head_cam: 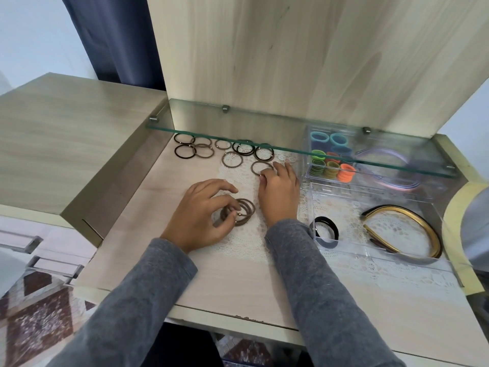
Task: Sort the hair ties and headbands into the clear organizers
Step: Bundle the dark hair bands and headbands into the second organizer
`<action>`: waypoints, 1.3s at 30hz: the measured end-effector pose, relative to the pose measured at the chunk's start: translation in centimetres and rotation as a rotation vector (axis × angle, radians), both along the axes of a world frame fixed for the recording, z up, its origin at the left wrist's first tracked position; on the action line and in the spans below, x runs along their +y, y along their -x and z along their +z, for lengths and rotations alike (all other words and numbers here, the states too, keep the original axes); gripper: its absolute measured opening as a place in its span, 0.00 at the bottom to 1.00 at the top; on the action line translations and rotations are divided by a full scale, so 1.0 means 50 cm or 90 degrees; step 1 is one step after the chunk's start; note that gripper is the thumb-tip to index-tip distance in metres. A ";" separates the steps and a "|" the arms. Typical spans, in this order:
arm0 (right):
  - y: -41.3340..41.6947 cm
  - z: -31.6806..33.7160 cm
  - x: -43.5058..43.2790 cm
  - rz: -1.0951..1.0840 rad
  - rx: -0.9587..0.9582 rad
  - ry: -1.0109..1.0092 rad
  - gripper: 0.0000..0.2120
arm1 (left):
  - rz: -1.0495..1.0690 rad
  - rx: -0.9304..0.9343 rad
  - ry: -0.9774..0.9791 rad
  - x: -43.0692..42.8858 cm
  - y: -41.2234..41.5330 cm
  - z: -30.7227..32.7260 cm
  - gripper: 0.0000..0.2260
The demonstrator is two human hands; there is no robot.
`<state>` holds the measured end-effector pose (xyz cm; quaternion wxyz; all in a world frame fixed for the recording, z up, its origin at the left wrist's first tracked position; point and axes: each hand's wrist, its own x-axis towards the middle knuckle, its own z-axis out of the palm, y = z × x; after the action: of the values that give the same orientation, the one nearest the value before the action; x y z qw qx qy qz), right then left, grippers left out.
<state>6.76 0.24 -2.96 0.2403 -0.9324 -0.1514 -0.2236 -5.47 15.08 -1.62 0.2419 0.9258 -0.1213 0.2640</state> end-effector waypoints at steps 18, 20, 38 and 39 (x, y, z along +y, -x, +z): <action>0.022 0.018 -0.001 -0.032 -0.028 0.093 0.08 | 0.287 0.207 0.017 0.004 -0.024 -0.024 0.23; 0.024 0.017 -0.001 -0.012 -0.024 0.091 0.09 | 0.287 0.222 0.019 0.005 -0.024 -0.023 0.23; 0.108 0.038 -0.055 0.257 -0.140 -0.129 0.02 | 0.283 0.248 0.012 0.005 -0.020 -0.016 0.23; 0.114 0.039 -0.057 0.268 -0.142 -0.123 0.02 | 0.283 0.250 0.009 0.005 -0.020 -0.015 0.24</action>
<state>1.07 -2.58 -1.00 0.3513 -0.8226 -0.3456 -0.2839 -4.47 15.32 -2.37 0.2037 0.9613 0.1354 0.1269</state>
